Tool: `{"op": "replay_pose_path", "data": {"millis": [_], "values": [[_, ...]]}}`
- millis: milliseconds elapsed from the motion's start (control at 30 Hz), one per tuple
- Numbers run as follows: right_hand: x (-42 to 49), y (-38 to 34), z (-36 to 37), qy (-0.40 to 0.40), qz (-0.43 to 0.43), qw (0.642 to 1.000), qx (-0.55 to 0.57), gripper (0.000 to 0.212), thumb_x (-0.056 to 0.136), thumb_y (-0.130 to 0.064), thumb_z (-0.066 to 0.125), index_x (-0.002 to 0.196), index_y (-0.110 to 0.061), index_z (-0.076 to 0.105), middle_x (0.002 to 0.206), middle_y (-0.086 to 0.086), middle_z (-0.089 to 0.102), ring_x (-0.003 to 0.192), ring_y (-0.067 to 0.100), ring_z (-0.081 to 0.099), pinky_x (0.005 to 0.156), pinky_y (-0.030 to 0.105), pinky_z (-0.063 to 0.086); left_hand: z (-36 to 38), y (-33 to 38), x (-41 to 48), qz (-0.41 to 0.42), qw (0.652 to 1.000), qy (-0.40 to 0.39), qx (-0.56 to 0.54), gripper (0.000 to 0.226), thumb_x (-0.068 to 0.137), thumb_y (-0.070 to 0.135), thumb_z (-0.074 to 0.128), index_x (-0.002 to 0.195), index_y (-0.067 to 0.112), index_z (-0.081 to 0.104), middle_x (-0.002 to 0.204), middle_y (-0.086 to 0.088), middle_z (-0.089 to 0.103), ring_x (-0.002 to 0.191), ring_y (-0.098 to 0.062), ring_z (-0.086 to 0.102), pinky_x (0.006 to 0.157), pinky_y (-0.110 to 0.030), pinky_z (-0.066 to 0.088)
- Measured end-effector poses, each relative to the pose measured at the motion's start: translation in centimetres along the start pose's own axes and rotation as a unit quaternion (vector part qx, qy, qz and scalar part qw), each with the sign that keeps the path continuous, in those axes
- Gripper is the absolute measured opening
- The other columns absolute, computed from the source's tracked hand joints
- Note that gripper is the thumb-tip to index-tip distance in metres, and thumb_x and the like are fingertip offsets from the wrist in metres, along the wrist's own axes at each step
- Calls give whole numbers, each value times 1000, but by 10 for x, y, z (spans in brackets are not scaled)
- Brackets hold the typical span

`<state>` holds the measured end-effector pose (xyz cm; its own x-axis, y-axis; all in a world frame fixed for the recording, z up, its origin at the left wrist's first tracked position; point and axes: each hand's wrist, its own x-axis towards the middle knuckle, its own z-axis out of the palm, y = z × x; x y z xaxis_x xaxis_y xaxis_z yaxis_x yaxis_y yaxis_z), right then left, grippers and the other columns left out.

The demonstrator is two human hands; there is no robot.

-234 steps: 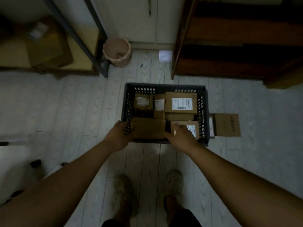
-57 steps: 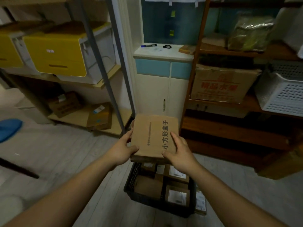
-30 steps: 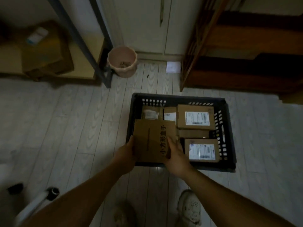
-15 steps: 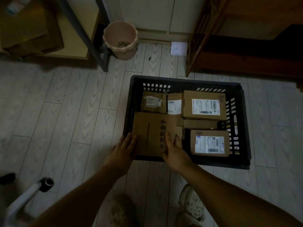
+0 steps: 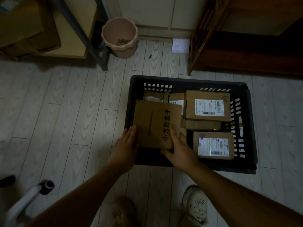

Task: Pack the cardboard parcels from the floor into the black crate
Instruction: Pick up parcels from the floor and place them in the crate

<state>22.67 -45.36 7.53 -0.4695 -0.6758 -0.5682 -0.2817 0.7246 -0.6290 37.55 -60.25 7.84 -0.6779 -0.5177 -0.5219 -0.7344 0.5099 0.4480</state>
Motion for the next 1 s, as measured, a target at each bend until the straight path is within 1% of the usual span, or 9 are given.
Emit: {"op": "replay_pose_path", "data": {"millis": [67, 200, 333, 500, 633, 767, 867, 933, 1000], "values": [[16, -10, -14, 11, -3, 1000, -5, 91, 90, -42, 59, 146, -47, -13, 157, 2, 7, 137, 26, 33, 107, 33, 34, -12, 7, 20, -1, 1000, 14, 2, 65, 100, 28, 31, 142, 29, -19, 159, 2, -3, 145, -15, -5, 117, -40, 6], [60, -24, -33, 21, -17, 999, -28, 80, 94, -42, 52, 149, -41, -7, 155, 5, 13, 132, 27, 40, 106, 37, 36, -28, 13, 66, -29, 999, 12, 19, 64, 100, 30, 32, 149, 24, -8, 160, -1, -1, 146, -20, -3, 118, -48, 10], [87, -25, -33, -15, 15, 998, -55, 77, 97, -43, 46, 149, -39, -9, 156, 10, 12, 131, 31, 41, 109, 41, 36, -35, 8, 89, -13, 998, -5, 63, 65, 100, 33, 33, 149, 22, -8, 159, -4, -3, 146, -24, -3, 116, -49, 12], [92, -20, -35, -29, 23, 997, -64, 77, 97, -45, 43, 149, -38, -14, 152, 14, 16, 126, 34, 45, 105, 44, 40, -46, 8, 102, 27, 998, -1, 61, 73, 96, 35, 43, 150, 20, -4, 159, -5, -9, 146, -24, -4, 117, -49, 13], [97, -18, -38, -37, 28, 993, -106, 80, 97, -47, 43, 149, -34, -17, 148, 18, 23, 122, 35, 47, 101, 44, 43, -46, 11, 123, 21, 996, -9, 92, 82, 94, 48, 40, 148, 21, -15, 157, 0, -19, 146, -21, -7, 116, -48, 11], [101, -21, -30, -54, 30, 993, -98, 84, 95, -43, 48, 147, -36, -18, 146, 17, 29, 119, 33, 47, 99, 50, 43, -45, 5, 130, -17, 988, -47, 148, 82, 94, 50, 37, 147, 20, -18, 156, 0, -22, 146, -23, -8, 116, -53, 15], [95, -30, -32, -60, 41, 995, -65, 88, 93, -41, 53, 147, -38, -17, 156, 18, 11, 133, 38, 35, 108, 51, 35, -54, 12, 129, -29, 986, -63, 151, 86, 93, 48, 43, 148, 18, -16, 157, -3, -19, 145, -29, -7, 115, -54, 16], [87, -37, -39, -71, 53, 994, -71, 87, 94, -42, 51, 148, -38, -18, 159, 17, -8, 140, 40, 24, 113, 48, 27, -61, 19, 127, -31, 987, -65, 145, 89, 91, 46, 49, 149, 17, -13, 158, -6, -16, 145, -32, -6, 116, -55, 15], [75, -43, -51, -80, 49, 992, -86, 85, 95, -45, 49, 148, -37, -17, 159, 15, -15, 143, 38, 19, 113, 43, 25, -69, 28, 120, -36, 986, -69, 144, 91, 90, 46, 52, 149, 19, -12, 158, -8, -14, 145, -34, -7, 115, -57, 14]]}}
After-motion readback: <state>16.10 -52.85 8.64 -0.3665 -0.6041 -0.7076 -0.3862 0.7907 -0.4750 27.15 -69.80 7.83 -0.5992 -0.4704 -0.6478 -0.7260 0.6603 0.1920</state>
